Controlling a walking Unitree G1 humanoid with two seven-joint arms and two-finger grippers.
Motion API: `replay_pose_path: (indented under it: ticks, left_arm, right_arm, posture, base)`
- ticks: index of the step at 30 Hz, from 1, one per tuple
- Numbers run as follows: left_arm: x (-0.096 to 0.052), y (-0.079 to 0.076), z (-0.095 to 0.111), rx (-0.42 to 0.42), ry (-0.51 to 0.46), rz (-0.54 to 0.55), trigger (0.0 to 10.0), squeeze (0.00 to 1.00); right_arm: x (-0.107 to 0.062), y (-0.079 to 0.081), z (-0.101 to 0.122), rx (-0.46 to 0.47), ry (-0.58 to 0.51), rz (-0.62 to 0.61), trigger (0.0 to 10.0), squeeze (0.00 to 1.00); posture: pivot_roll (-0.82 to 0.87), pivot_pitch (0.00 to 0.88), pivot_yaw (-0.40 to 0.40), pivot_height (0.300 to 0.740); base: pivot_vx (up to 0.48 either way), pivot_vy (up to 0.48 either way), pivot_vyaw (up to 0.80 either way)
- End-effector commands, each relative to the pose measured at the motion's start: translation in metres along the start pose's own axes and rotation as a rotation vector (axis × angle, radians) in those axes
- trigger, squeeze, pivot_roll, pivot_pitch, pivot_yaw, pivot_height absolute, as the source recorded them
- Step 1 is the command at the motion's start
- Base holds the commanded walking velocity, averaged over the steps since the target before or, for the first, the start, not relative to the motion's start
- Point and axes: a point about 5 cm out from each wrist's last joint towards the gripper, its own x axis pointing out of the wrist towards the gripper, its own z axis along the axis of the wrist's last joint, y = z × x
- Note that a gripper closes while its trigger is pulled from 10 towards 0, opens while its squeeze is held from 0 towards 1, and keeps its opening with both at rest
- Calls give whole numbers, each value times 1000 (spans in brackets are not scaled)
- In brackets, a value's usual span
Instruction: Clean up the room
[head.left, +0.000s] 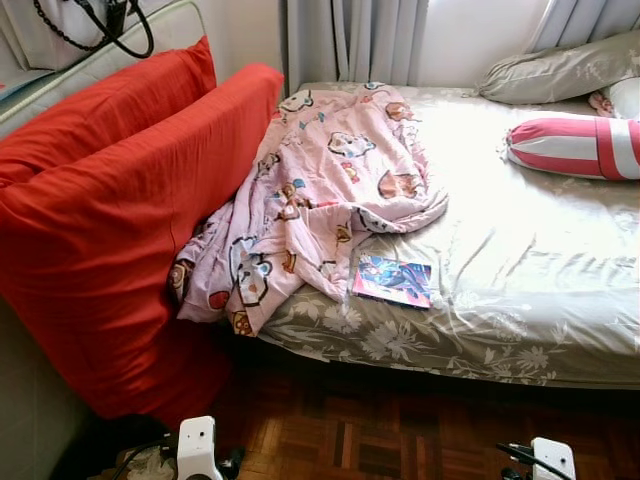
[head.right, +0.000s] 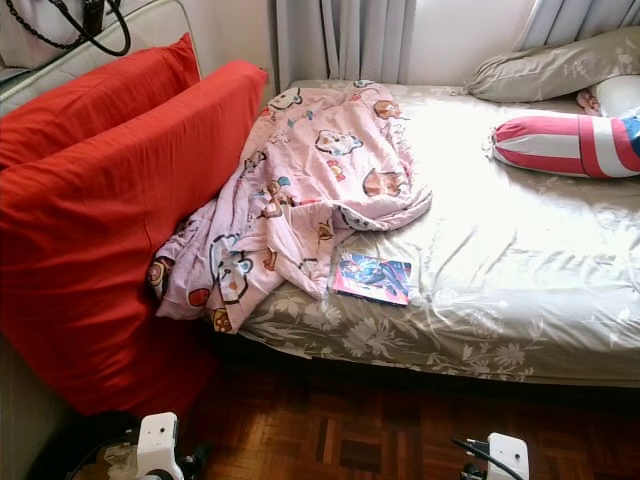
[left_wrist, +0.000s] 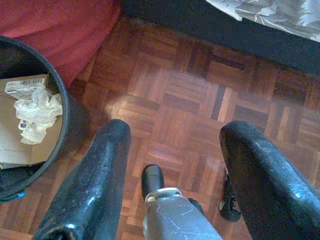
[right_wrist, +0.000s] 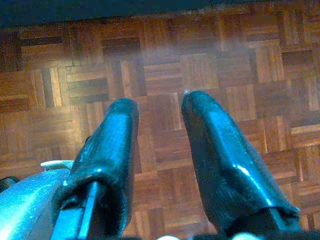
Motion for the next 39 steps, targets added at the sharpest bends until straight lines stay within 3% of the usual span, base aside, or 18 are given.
replay_pose_path:
  ticks: [1, 21, 31, 39]
  left_arm:
    - [-12, 12, -28, 42, 95, -45, 10000, 0]
    - [-7, 9, -17, 38, 62, -58, 10000, 0]
    - [-12, 25, -20, 36, 74, -41, 10000, 0]
    - [-13, 28, -22, 37, 77, -40, 10000, 0]
  right_arm:
    - [7, 84, 8, 67, 9, 269, 10000, 0]
    - [8, 83, 12, 84, -3, 254, 10000, 0]
    - [8, 84, 15, 93, -14, 256, 10000, 0]
    - [8, 85, 17, 108, -30, 253, 10000, 0]
  posture:
    - [125, 19, -59, 740]
    - [116, 73, -57, 740]
    - [114, 80, -55, 740]
    - [118, 84, -56, 740]
  base:
    - [0, 0, 0]
    - [241, 0, 0]
    - [263, 0, 0]
    - [262, 0, 0]
